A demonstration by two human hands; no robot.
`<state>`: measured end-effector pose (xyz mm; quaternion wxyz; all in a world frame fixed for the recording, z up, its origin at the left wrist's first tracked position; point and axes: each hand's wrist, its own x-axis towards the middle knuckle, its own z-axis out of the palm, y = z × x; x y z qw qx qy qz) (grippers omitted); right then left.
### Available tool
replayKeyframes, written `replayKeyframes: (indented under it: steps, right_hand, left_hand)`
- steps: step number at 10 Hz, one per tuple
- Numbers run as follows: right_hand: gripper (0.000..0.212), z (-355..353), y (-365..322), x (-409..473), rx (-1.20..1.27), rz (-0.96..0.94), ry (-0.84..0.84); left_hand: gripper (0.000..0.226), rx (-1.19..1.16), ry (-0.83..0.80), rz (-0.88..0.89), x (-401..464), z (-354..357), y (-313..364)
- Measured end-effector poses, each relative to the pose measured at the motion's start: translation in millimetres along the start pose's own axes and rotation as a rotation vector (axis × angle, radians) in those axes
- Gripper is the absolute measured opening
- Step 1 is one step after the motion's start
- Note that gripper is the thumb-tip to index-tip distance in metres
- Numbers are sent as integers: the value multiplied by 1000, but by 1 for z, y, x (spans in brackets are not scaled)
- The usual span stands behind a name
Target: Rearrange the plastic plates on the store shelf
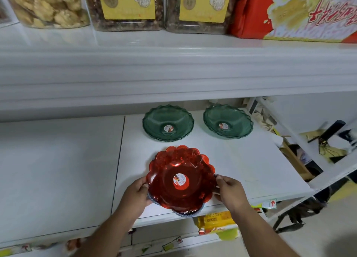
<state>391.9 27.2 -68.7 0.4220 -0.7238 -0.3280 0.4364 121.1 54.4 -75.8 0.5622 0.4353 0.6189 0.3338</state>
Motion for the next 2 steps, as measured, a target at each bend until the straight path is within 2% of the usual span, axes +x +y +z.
replayKeyframes:
  steps: [1,2]
  right_hand:
    - [38,-5,-2,-4,-104,-72,-38]
    - [33,-12,-10,-10,-242,-129,37]
  left_hand:
    - [35,6,-7,15,1,-2,-3]
    - [27,98,50,73,3,-12,-4]
